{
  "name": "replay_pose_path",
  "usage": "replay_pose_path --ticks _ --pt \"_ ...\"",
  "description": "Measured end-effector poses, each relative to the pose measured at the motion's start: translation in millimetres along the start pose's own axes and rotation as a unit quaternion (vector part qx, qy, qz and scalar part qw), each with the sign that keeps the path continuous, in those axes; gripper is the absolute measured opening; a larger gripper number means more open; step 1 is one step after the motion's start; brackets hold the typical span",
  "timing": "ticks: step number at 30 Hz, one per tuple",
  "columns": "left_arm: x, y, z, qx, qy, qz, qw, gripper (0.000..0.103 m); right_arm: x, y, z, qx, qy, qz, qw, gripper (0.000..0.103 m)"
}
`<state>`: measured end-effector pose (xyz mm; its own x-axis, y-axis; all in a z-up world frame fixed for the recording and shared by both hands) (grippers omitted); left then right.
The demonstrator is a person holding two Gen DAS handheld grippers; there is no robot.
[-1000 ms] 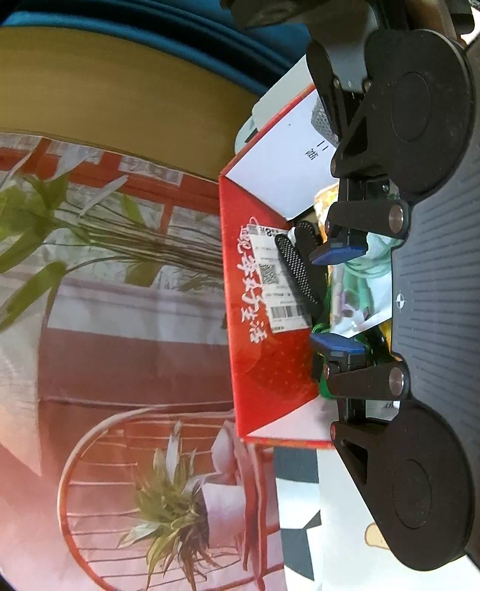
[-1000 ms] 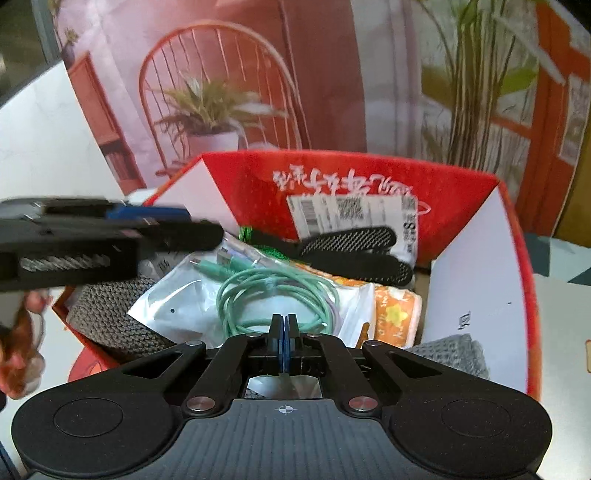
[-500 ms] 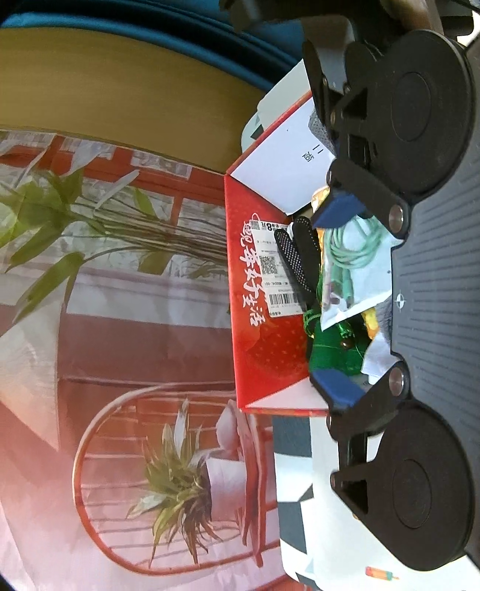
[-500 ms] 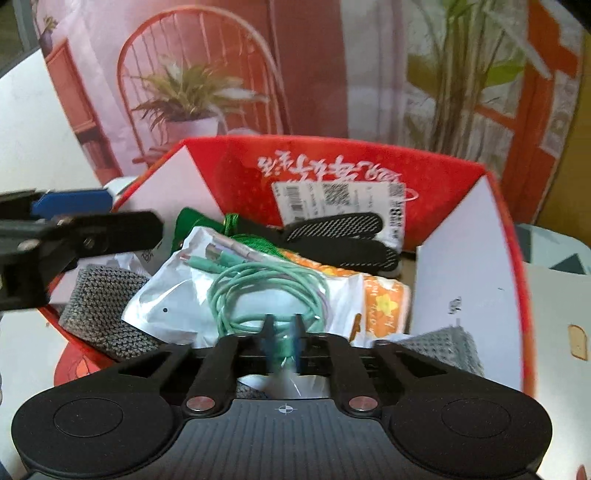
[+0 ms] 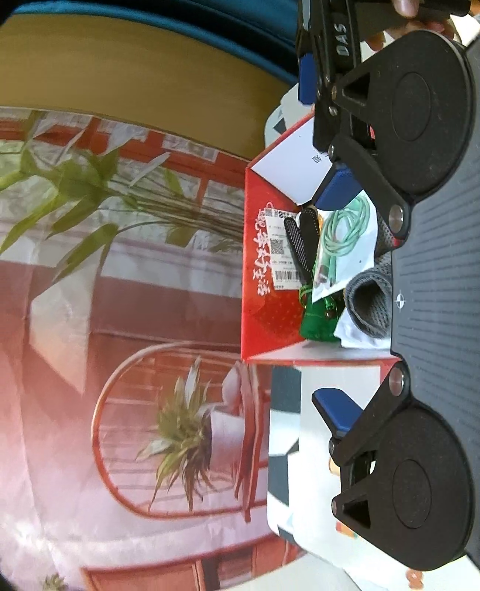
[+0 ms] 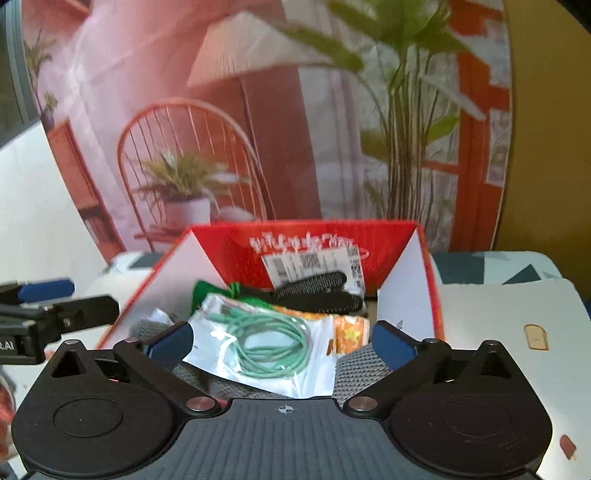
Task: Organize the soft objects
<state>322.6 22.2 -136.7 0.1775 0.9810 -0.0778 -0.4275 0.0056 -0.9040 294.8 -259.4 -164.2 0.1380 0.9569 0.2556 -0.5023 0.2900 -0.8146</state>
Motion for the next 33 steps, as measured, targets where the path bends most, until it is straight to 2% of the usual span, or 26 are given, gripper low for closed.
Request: replay_pose_path --ticks 9,12,16,21,24,30,33 --pt "-4 -7 69 -0.026 -0.036 0.012 0.9989 0.103 15 -9 71 -0.057 0.004 -0.013 0.998 0.103" --pt "-10 -8 90 -0.03 -0.051 0.005 0.9982 0.103 22 -11 95 -0.062 -0.003 -0.007 0.998 0.103" --pt "-20 -12 122 -0.053 -0.079 -0.008 0.9955 0.103 35 -14 133 -0.092 0.018 0.02 0.995 0.103" --pt "-37 -17 165 -0.069 -0.067 -0.015 0.9952 0.103 50 -13 178 -0.117 0.024 0.046 0.992 0.103" --pt "-52 -16 194 -0.089 -0.084 -0.04 0.9917 0.103 58 -10 210 -0.136 0.012 0.046 0.99 0.103" --pt "-73 -14 249 -0.113 -0.087 -0.052 0.9884 0.103 68 -2 268 -0.171 0.029 0.054 0.983 0.103" --pt "-85 -14 271 -0.134 -0.103 -0.069 0.9831 0.103 69 3 293 -0.185 0.041 0.053 0.98 0.103"
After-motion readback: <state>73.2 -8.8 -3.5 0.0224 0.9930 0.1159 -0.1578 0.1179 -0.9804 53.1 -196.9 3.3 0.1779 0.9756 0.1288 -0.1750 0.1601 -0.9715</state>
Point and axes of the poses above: each gripper's, at about its wrist camera, not at the fingertips, and z roughly against the way its jaws point, x to its left, y to its underside, the point moved 4 cm from there along -z, roughly the way its jaws point, and after that the axes turned 6 degrees about -x, right-handed, at the moved point
